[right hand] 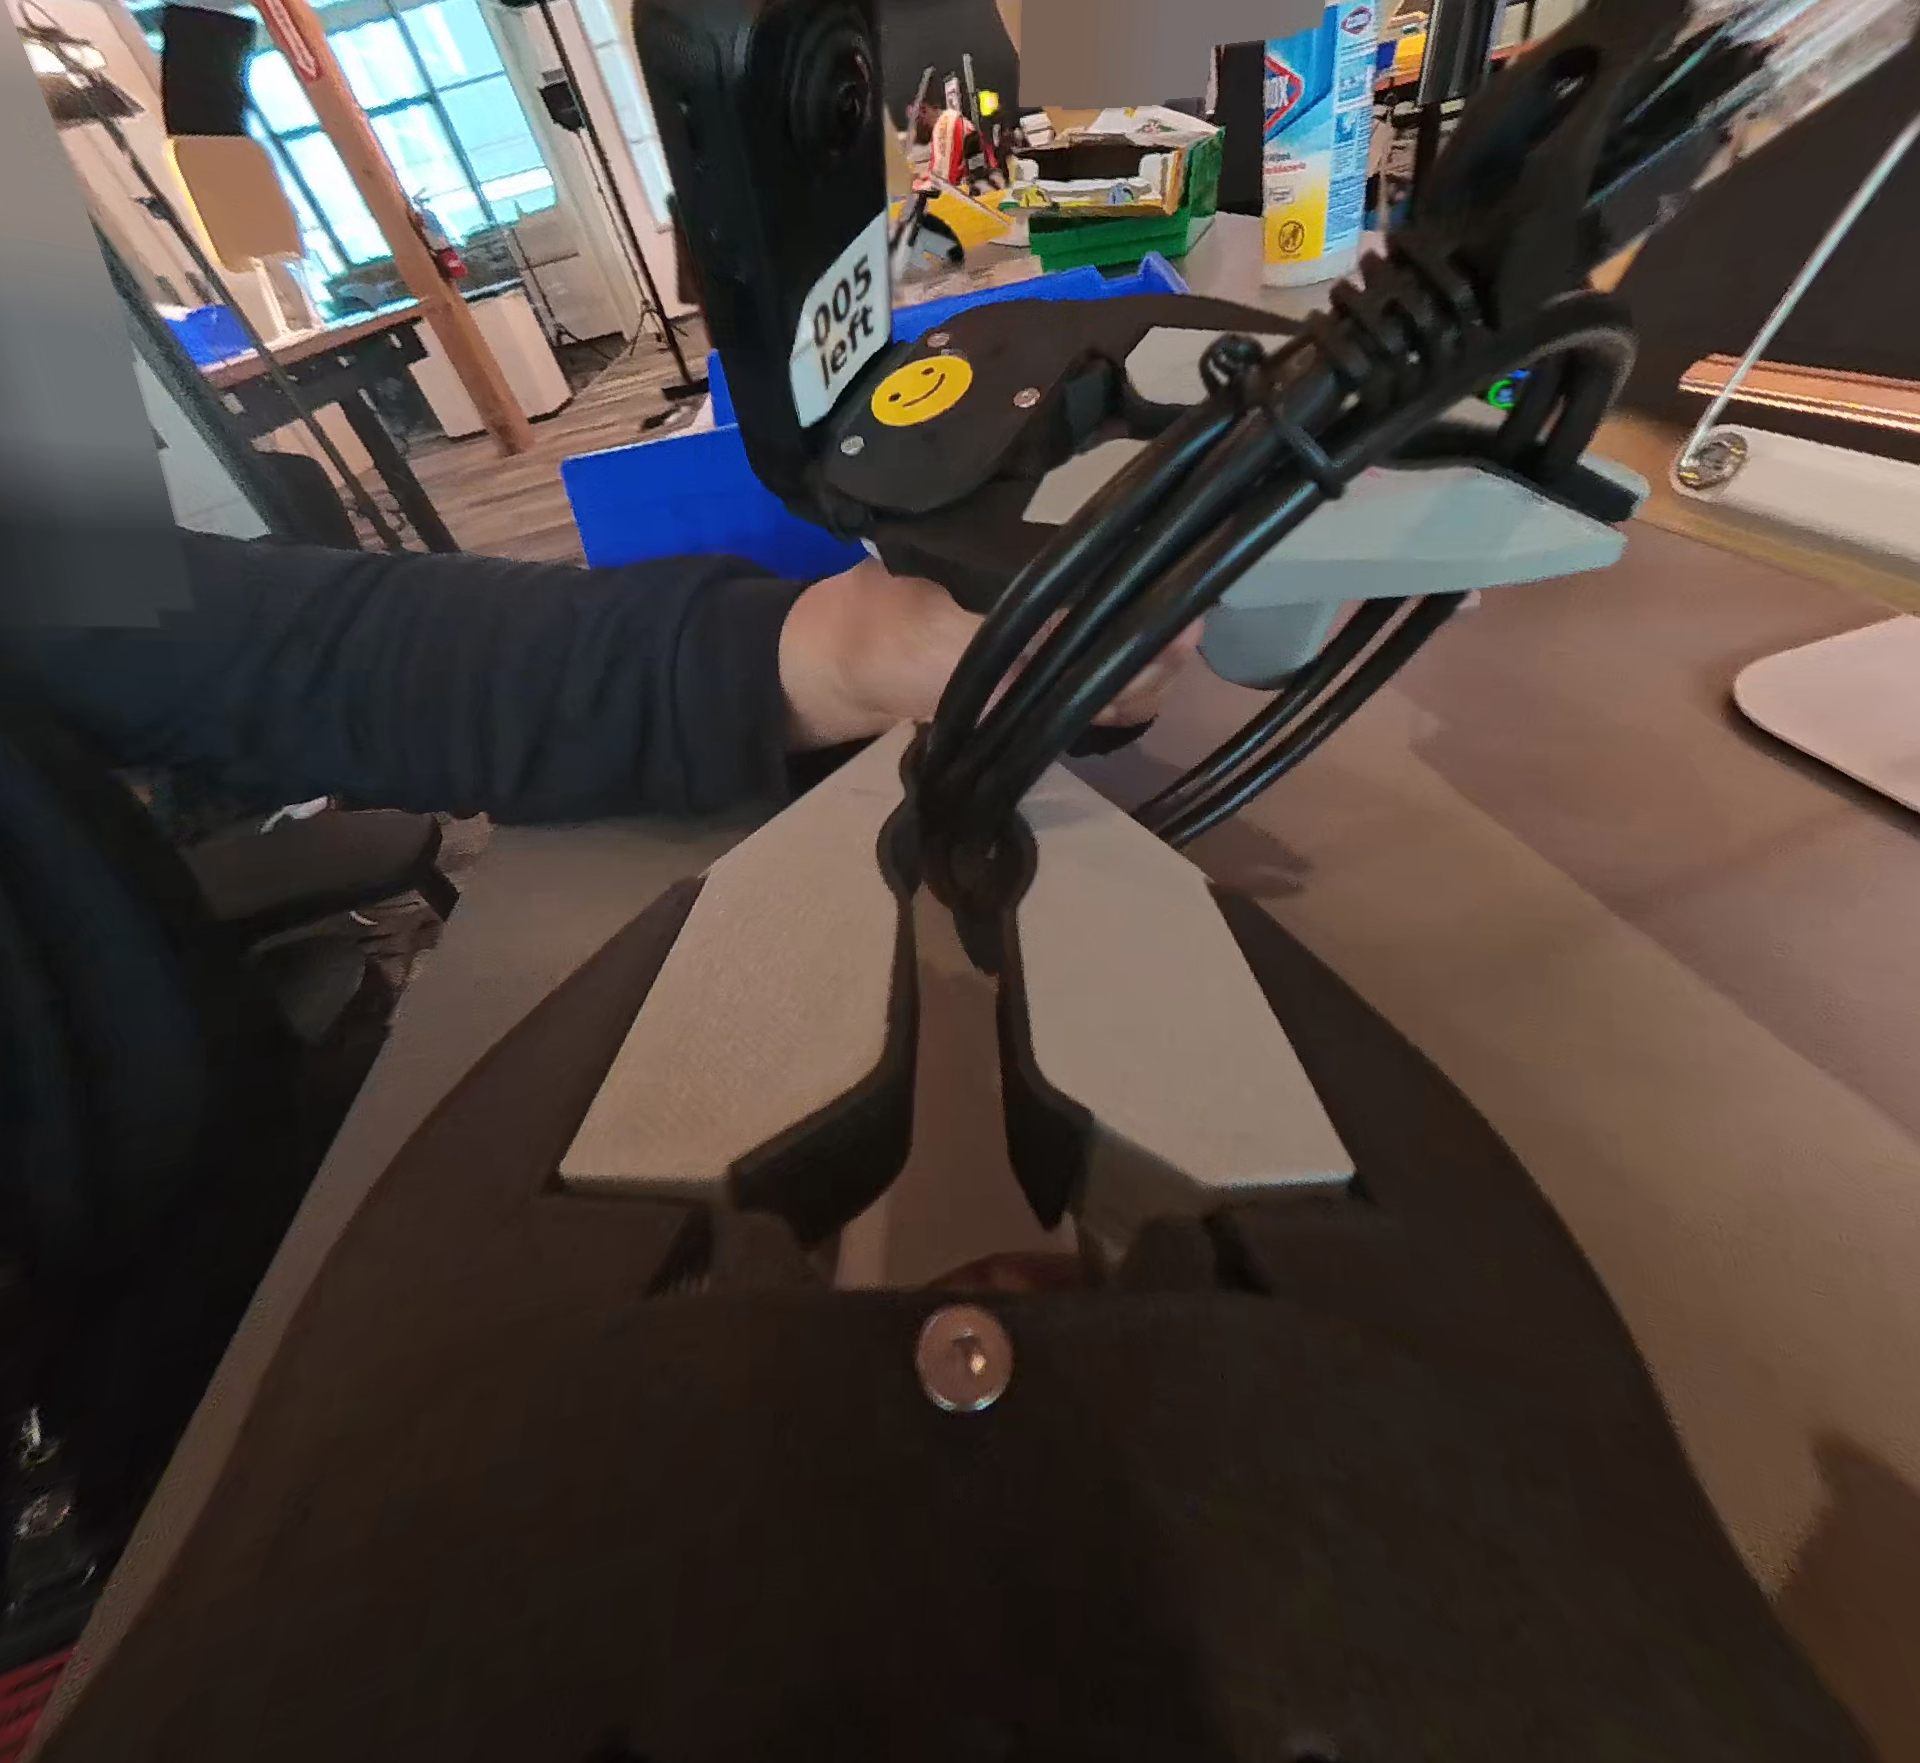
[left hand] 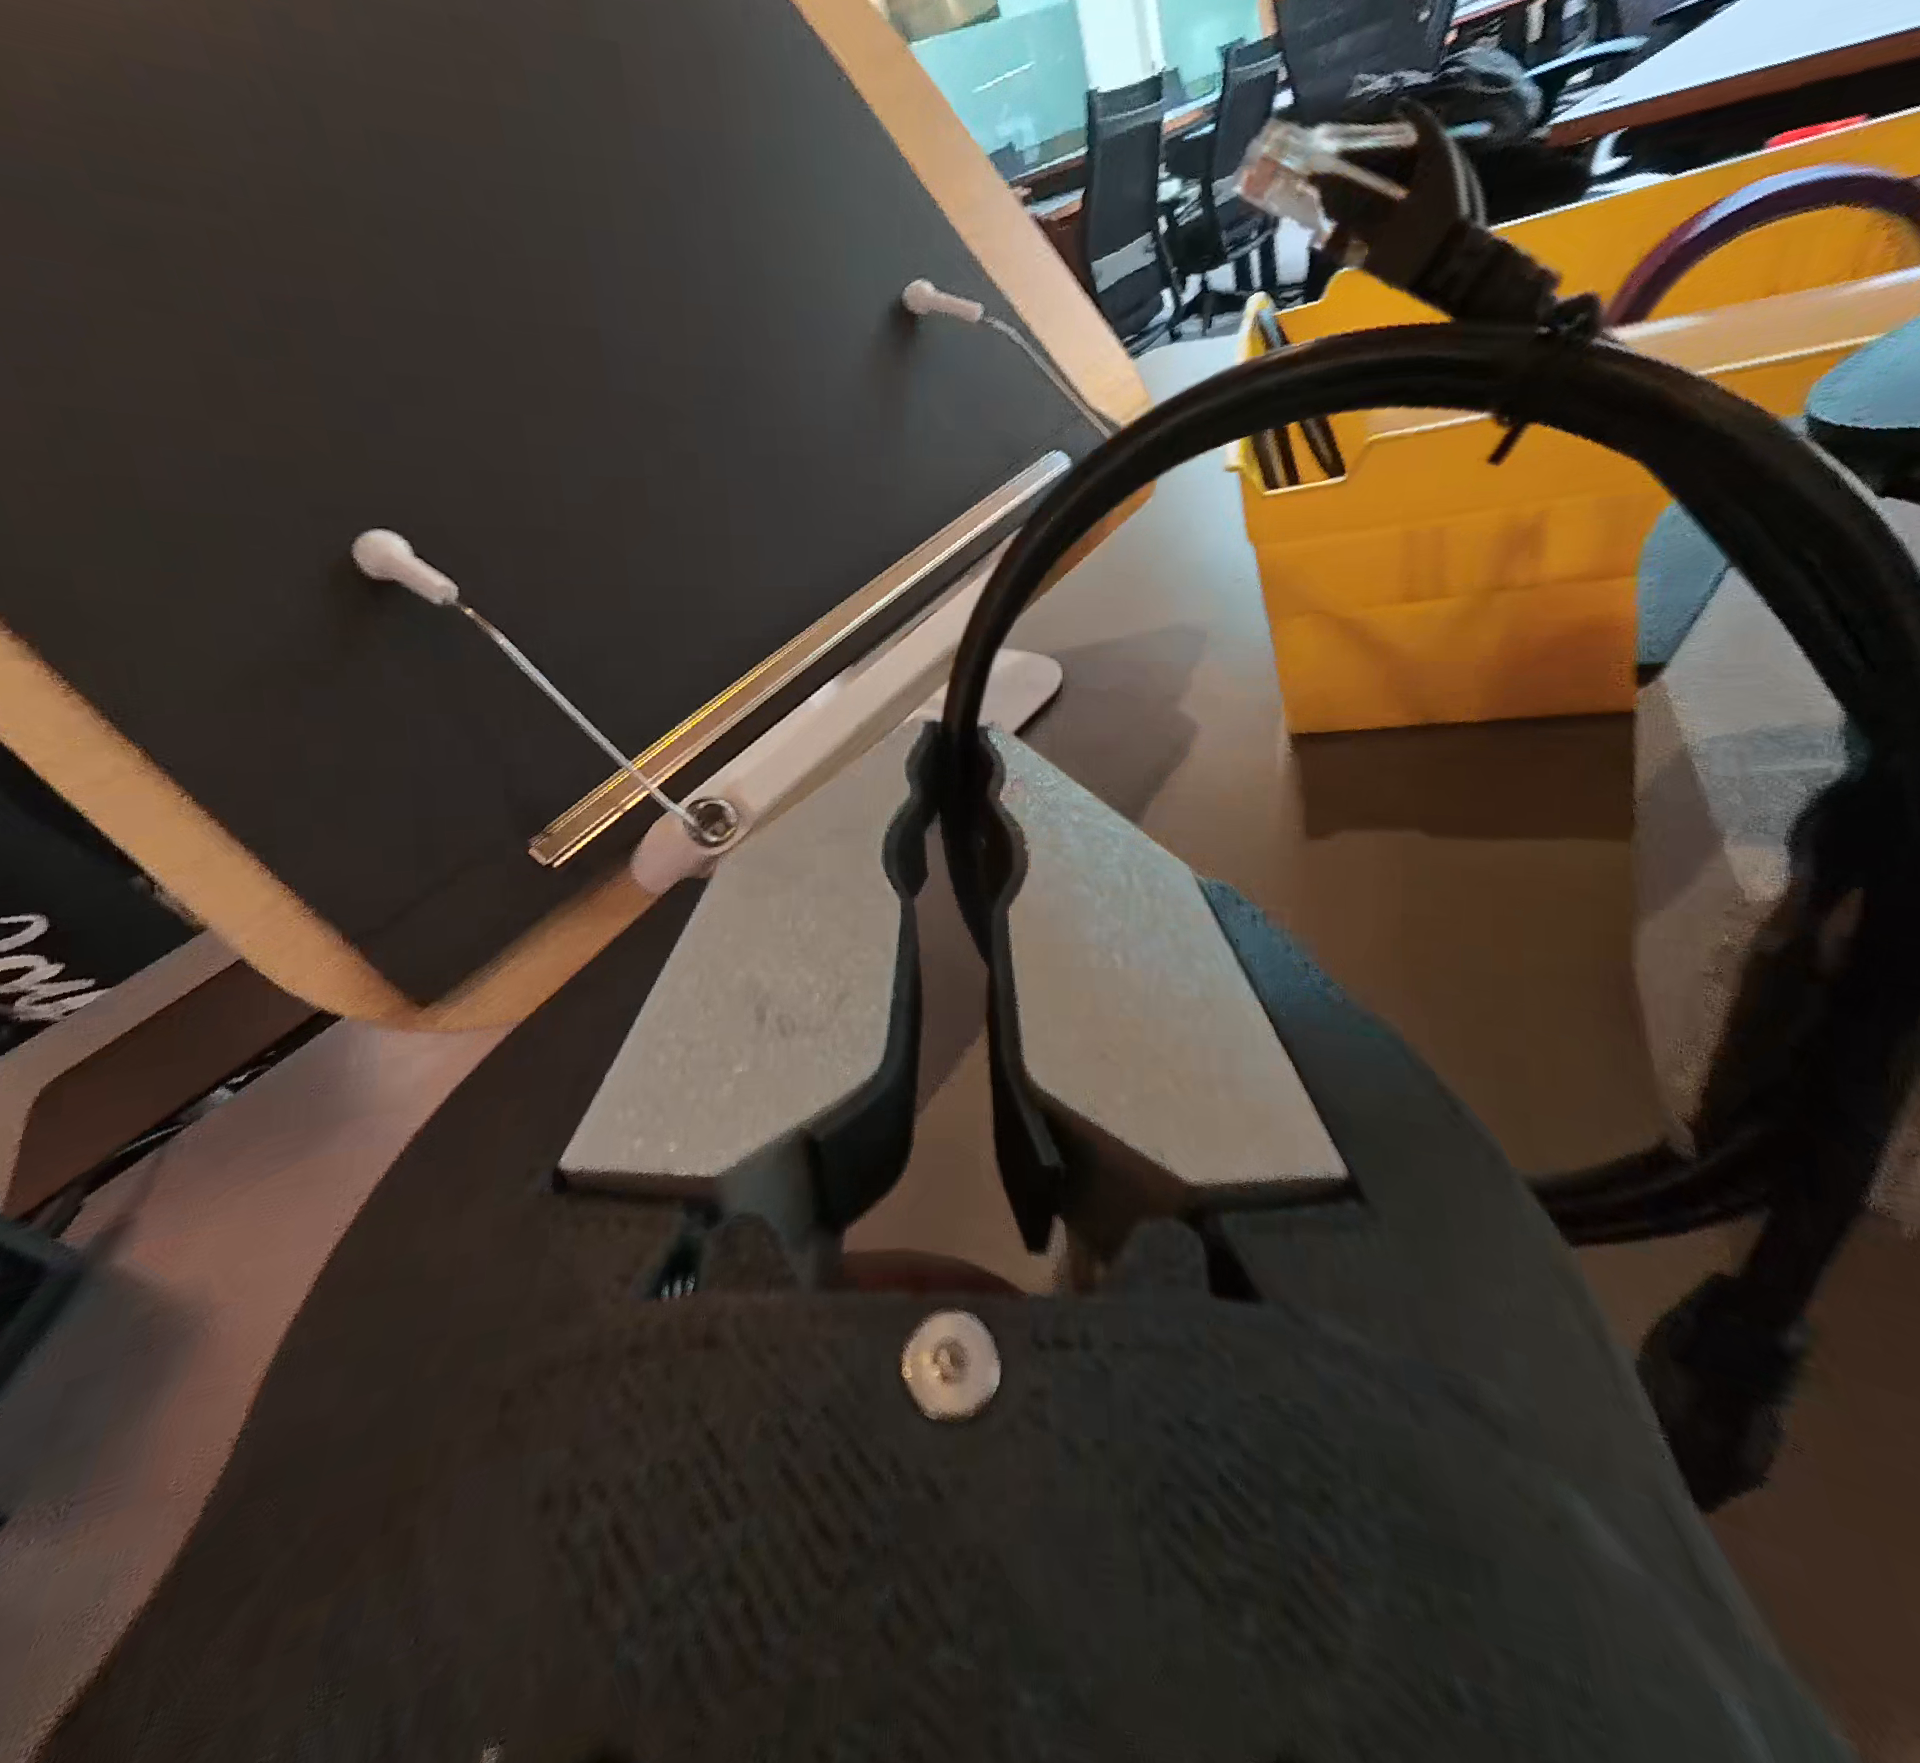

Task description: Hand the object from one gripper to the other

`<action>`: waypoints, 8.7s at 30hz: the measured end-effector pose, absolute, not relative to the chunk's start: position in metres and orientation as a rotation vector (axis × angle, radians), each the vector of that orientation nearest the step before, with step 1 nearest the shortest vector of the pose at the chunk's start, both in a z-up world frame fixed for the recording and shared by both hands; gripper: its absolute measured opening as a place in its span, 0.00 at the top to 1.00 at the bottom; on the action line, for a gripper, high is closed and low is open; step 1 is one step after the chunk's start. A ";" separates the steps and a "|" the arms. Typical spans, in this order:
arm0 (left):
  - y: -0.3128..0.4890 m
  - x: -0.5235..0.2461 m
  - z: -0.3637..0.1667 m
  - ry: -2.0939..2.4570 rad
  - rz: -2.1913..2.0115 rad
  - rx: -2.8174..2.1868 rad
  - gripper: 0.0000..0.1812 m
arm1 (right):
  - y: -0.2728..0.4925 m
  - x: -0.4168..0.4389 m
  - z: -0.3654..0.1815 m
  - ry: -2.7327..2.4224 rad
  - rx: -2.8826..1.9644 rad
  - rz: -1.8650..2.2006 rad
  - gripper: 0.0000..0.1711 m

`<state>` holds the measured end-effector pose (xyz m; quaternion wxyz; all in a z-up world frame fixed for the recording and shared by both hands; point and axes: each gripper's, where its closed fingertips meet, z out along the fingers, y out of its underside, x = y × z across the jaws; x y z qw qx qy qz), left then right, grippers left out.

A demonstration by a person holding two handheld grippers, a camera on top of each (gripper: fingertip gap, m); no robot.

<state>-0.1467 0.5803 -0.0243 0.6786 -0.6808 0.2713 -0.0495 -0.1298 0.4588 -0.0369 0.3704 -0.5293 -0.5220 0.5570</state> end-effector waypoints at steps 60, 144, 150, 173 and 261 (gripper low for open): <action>0.580 -0.173 -0.038 0.356 -0.316 -1.663 0.96 | 0.532 -0.161 -0.038 -1.162 -1.418 1.006 1.00; 0.509 -0.121 0.010 0.536 -1.372 -1.403 0.88 | 0.516 -0.150 -0.058 -1.555 -1.107 0.312 1.00; 0.493 -0.112 0.013 0.626 -1.425 -1.369 0.75 | 0.508 -0.153 -0.059 -1.576 -1.118 0.373 1.00; 0.522 -0.127 -0.001 1.061 0.228 -1.158 0.98 | 0.500 -0.144 -0.035 -1.440 -1.336 1.057 0.68; 0.510 -0.124 -0.013 0.916 -0.505 -1.471 0.86 | 0.507 -0.129 -0.001 -1.359 -1.138 0.688 1.00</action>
